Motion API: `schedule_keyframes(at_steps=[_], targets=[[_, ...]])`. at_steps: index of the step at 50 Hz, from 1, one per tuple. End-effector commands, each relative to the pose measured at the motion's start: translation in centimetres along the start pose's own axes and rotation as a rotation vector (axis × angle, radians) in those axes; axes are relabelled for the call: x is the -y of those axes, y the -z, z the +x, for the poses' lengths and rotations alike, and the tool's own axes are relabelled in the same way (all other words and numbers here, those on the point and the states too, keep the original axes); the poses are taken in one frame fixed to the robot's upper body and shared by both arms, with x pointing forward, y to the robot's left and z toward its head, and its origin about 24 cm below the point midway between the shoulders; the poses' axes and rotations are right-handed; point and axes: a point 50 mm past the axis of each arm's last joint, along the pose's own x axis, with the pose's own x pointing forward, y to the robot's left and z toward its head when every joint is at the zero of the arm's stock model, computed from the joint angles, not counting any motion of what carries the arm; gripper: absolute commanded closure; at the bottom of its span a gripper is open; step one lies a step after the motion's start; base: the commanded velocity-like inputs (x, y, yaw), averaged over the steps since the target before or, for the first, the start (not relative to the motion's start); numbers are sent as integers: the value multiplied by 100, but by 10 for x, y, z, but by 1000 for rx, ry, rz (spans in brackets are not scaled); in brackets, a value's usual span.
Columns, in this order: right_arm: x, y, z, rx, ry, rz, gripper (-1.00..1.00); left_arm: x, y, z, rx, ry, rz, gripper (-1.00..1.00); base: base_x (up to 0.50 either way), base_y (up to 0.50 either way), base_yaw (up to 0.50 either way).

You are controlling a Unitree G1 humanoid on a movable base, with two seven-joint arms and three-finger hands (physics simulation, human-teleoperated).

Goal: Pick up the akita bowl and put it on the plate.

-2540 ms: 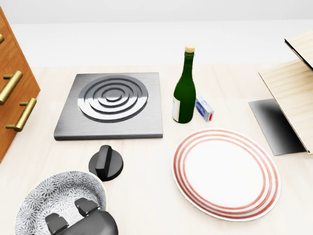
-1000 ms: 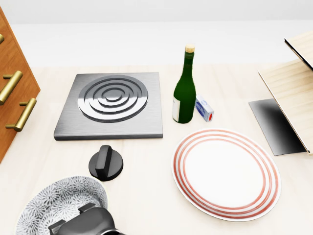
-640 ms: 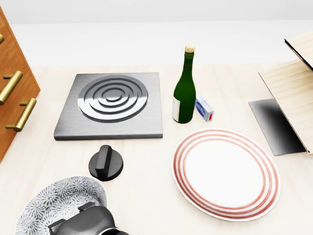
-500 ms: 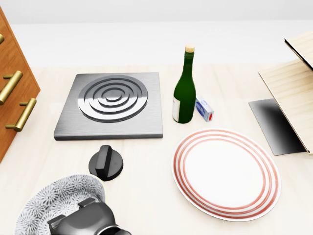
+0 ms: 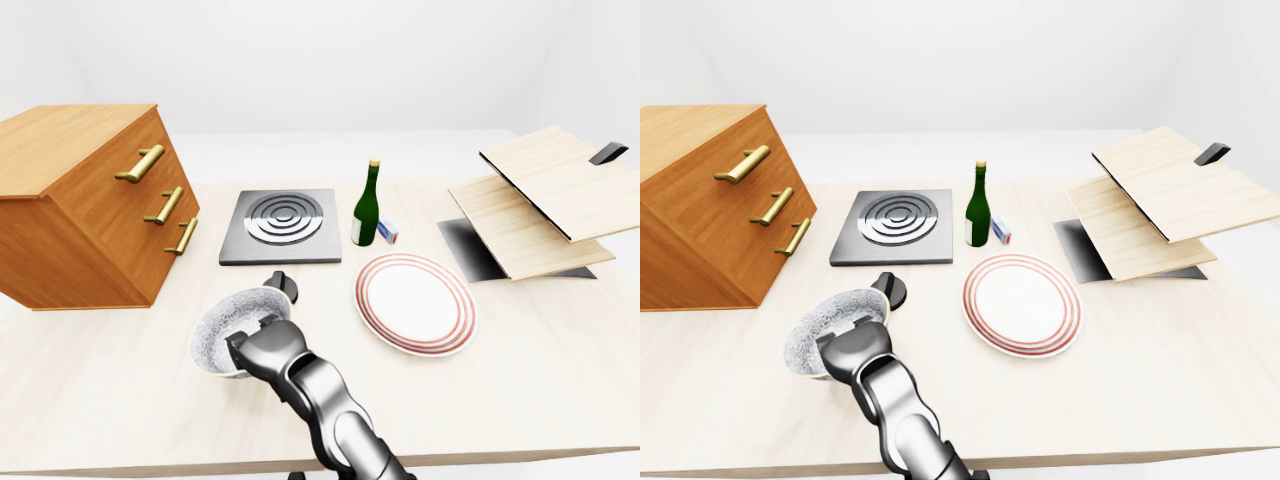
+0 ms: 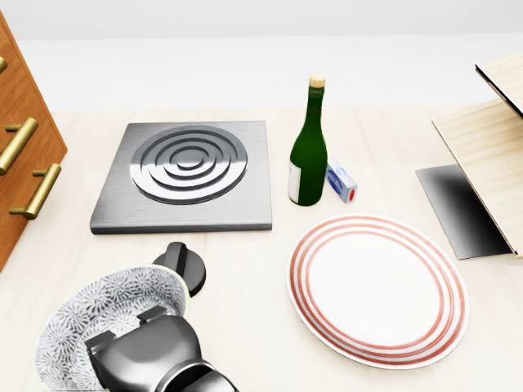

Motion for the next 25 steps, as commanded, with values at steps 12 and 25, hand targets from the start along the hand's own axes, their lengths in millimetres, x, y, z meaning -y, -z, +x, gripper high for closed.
schedule_keyframes(at_steps=[12, 25], targets=[[34, 1, -14, -71, 161, -73, 100, 0, -1, 0, 5, 0, -1, -100, 0, 0, 0], [45, 11, -14, -89, 188, -50, 100, 0, 0, 0, -1, 0, 0, -100, 0, 0, 0]])
